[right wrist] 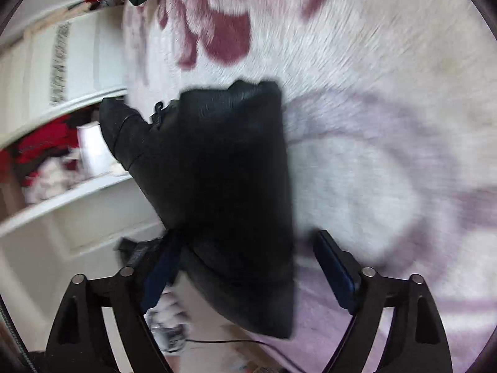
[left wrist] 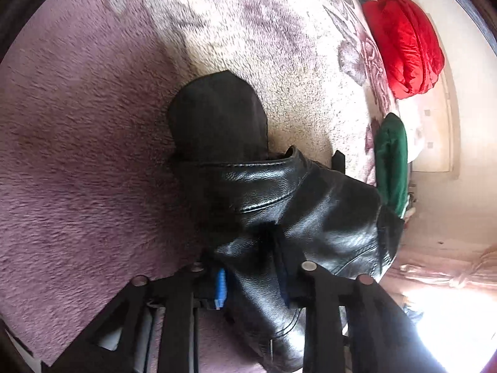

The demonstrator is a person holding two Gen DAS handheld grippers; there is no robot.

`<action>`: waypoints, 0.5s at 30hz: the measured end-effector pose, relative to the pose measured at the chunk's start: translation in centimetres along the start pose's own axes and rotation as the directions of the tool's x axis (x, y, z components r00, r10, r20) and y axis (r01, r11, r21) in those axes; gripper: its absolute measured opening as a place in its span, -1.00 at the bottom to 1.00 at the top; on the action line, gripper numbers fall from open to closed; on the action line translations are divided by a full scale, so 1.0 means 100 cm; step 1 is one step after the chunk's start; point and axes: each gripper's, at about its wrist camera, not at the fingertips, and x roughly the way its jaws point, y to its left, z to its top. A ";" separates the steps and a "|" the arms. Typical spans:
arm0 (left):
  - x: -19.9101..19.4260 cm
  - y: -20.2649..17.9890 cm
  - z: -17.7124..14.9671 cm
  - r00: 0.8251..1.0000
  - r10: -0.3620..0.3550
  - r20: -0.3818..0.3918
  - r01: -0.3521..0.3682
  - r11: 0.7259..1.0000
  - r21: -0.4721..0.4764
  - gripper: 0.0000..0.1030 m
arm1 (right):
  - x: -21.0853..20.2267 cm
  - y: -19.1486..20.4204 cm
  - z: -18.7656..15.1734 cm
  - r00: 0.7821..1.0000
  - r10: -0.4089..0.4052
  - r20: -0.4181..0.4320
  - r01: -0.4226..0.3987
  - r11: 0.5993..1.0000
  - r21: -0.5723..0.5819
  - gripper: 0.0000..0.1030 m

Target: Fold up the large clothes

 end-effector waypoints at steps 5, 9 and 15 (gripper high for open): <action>0.019 -0.001 0.000 0.997 -0.067 -0.032 0.067 0.998 -0.009 -0.06 | 0.038 0.005 0.014 0.996 0.082 -0.036 -0.084 0.995 -0.054 0.81; 0.016 -0.013 0.000 0.998 -0.038 0.044 0.037 0.999 0.035 -0.18 | 0.046 0.016 0.015 0.997 0.079 0.020 -0.078 0.996 -0.052 0.44; -0.003 -0.043 -0.001 0.994 0.006 0.105 -0.018 0.993 0.113 -0.42 | 0.036 0.037 0.003 0.989 0.138 0.054 -0.136 0.990 -0.032 0.10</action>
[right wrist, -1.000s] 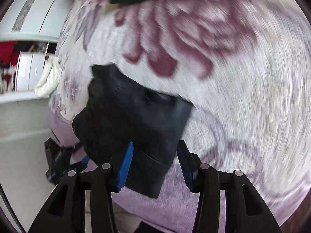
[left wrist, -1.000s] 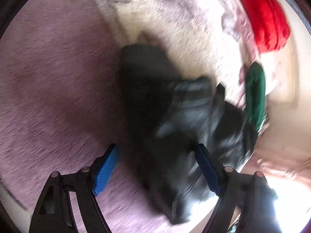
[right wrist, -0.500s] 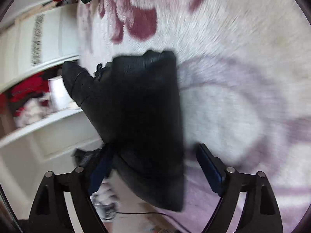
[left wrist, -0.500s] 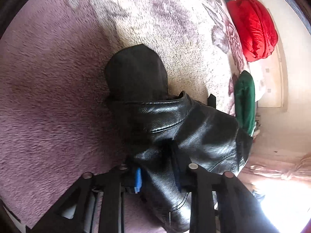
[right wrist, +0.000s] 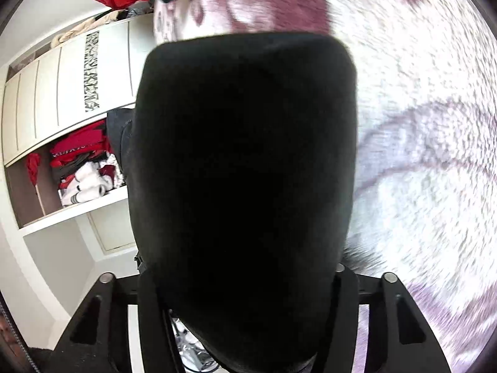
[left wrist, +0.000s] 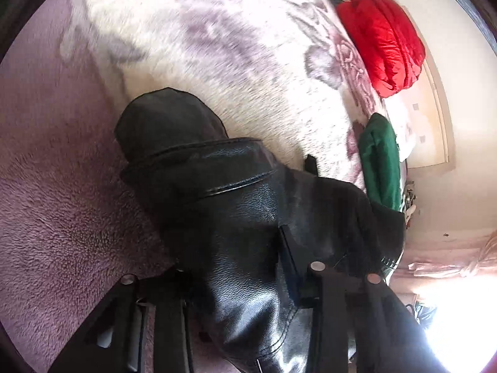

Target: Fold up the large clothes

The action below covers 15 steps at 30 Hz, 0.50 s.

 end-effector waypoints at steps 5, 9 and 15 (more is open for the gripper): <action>-0.022 -0.029 0.010 0.999 -0.019 0.026 0.018 1.000 0.021 -0.42 | -0.005 0.036 0.005 0.999 0.036 -0.021 -0.037 0.999 -0.026 0.05; -0.030 -0.064 0.023 0.998 -0.051 0.044 0.050 0.998 0.038 -0.42 | -0.027 0.079 0.022 0.997 0.059 -0.038 -0.062 0.996 -0.061 0.04; -0.031 -0.146 0.053 0.988 -0.131 0.077 0.123 0.987 0.102 -0.42 | -0.071 0.154 0.084 0.997 0.078 -0.019 -0.080 0.989 -0.128 0.03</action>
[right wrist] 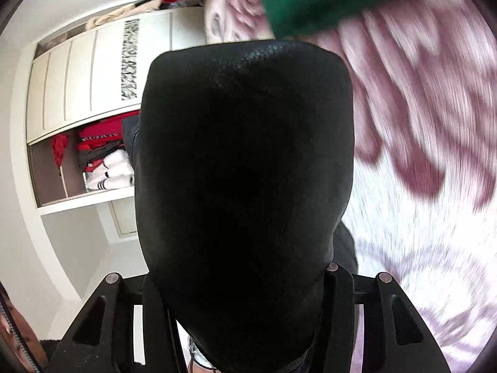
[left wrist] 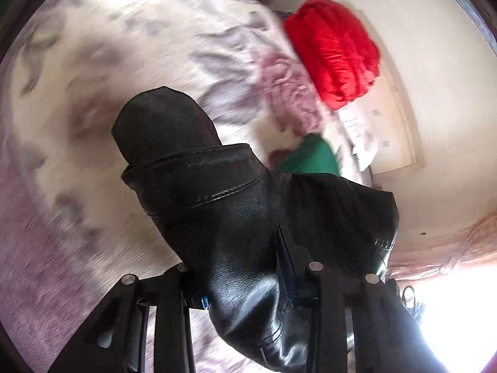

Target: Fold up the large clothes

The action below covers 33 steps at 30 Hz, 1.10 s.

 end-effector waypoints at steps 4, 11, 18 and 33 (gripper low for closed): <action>0.028 -0.066 0.034 0.997 -0.064 0.036 0.062 0.997 0.055 -0.42 | -0.036 0.051 0.069 1.000 0.019 0.018 -0.018 0.999 -0.043 0.03; 0.127 -0.153 0.079 0.988 -0.143 0.062 0.133 0.980 0.148 -0.42 | -0.085 0.077 0.228 0.998 0.060 -0.007 -0.060 0.996 -0.073 0.03; 0.279 -0.165 0.092 0.995 -0.076 -0.067 0.089 0.975 0.205 -0.42 | -0.109 -0.011 0.380 0.991 -0.128 -0.032 0.127 0.992 -0.013 0.16; 0.284 -0.163 0.073 0.975 0.169 -0.143 -0.081 0.872 0.482 0.65 | -0.118 0.036 0.317 0.799 -0.538 0.267 0.586 0.797 -0.146 0.92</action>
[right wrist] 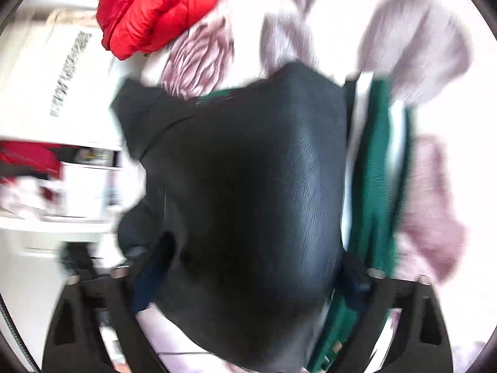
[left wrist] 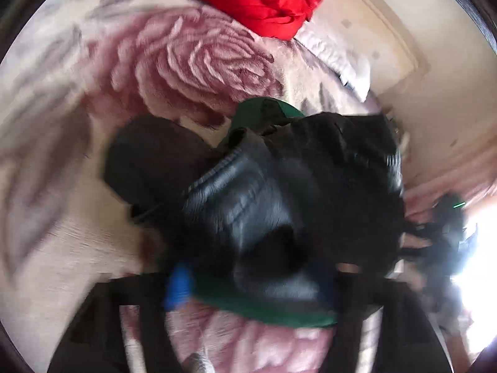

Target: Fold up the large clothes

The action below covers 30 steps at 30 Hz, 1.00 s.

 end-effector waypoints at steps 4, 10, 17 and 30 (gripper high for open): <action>-0.023 -0.009 -0.011 0.988 0.147 0.054 -0.152 0.981 0.120 0.82 | -0.035 0.041 -0.036 0.935 -0.307 0.179 0.320 0.946 -0.053 0.92; -0.056 -0.024 -0.022 0.943 0.310 0.123 -0.332 0.908 0.255 0.82 | -0.063 0.077 -0.127 0.700 -0.651 0.294 0.681 0.733 0.002 0.96; -0.141 -0.054 -0.041 0.922 0.350 0.167 -0.388 0.833 0.395 0.88 | -0.112 0.142 -0.222 0.635 -0.718 0.283 0.714 0.686 0.138 0.97; -0.380 -0.107 -0.091 0.947 0.243 0.208 -0.314 0.832 0.458 0.88 | -0.288 0.318 -0.388 0.565 -0.738 0.369 0.708 0.663 0.243 0.97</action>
